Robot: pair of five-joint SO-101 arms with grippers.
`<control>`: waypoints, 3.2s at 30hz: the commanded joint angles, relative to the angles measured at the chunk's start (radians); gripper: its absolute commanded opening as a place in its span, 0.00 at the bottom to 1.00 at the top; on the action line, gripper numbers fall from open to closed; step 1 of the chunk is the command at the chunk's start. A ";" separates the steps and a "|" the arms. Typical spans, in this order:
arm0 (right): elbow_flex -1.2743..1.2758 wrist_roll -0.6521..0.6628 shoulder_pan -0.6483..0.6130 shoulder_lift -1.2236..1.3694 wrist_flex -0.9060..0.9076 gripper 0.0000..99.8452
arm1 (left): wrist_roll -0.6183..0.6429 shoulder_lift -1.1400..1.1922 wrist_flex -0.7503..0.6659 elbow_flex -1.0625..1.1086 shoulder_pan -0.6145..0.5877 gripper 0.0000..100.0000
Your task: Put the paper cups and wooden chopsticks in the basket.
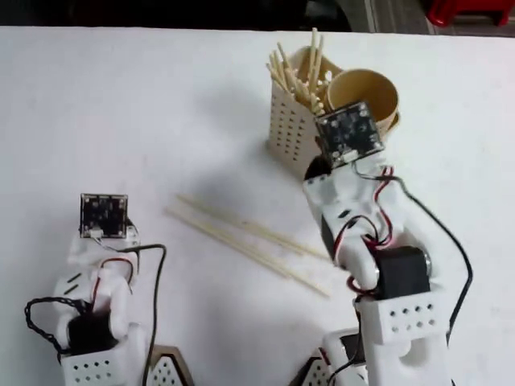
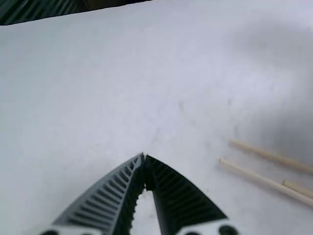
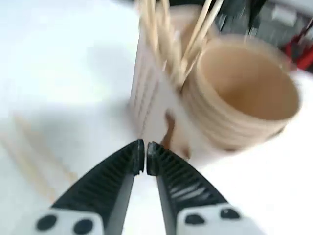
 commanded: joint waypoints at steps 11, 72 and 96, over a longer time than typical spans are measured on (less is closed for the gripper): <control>0.267 -0.089 0.153 -0.024 -0.133 0.02 | -0.229 0.028 0.166 -0.327 0.108 0.05; 0.456 -0.092 0.423 -0.728 -0.122 0.02 | -0.721 2.371 0.341 -1.697 0.822 0.02; 0.456 -0.092 0.423 -0.731 -0.122 0.02 | -0.799 1.908 0.580 -1.398 0.792 0.02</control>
